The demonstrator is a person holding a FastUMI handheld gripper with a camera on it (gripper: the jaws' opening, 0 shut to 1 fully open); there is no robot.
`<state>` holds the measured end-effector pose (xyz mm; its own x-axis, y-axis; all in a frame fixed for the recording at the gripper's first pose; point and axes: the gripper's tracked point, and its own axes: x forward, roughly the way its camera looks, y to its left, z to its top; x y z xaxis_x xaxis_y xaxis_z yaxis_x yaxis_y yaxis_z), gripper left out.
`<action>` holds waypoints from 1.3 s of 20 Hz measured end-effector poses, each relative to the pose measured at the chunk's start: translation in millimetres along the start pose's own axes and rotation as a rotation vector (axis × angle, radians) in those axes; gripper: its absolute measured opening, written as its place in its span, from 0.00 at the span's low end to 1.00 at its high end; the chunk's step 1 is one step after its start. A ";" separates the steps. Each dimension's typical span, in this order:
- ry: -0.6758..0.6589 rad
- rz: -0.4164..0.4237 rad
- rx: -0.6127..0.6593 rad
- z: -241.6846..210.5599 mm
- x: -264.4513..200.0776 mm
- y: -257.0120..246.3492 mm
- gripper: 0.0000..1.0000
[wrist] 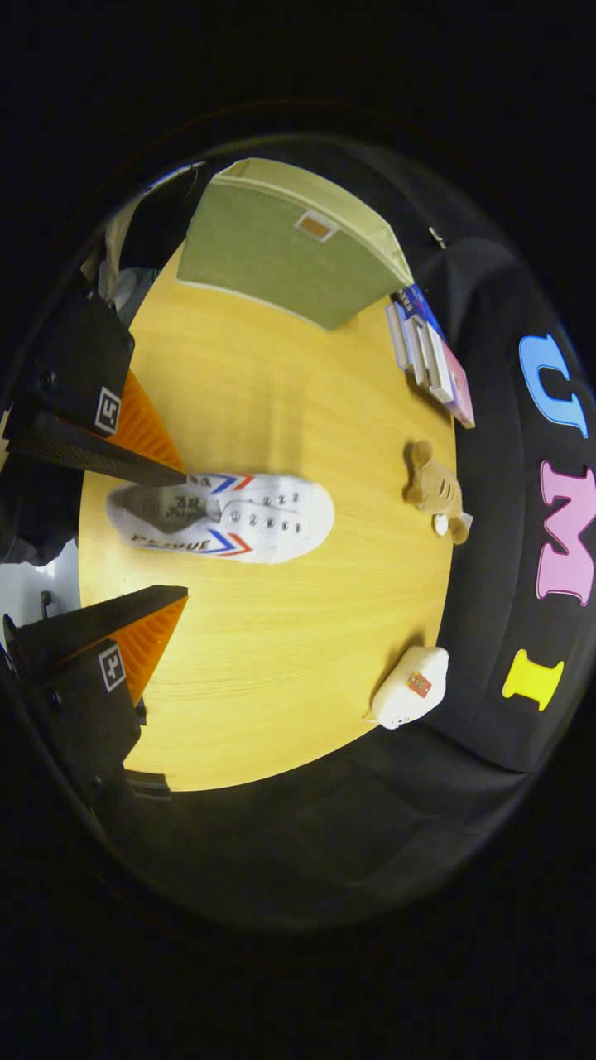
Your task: Open the storage box then place both shoes into the box .Put the left shoe in first, then the right shoe, with the right side of both shoes facing outward in a uniform manner.
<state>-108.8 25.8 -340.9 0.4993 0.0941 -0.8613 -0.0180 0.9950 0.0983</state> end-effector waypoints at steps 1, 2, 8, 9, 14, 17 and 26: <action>0.003 -0.006 -0.011 -3.1 12.4 -3.6 0.76; 0.016 -0.012 -0.024 -8.6 22.9 -7.6 0.76; -0.042 -0.013 -0.043 -0.4 66.1 -9.1 0.69; -0.066 0.006 -0.027 2.4 68.5 -4.9 0.68; -0.135 0.023 0.047 2.4 75.0 1.1 0.26; -0.102 0.069 0.234 6.2 74.2 -4.9 0.05; -0.112 0.136 0.284 44.7 45.1 3.7 0.05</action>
<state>-47.6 32.3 -357.1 0.6017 0.2055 -0.7719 0.1430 0.9230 0.3572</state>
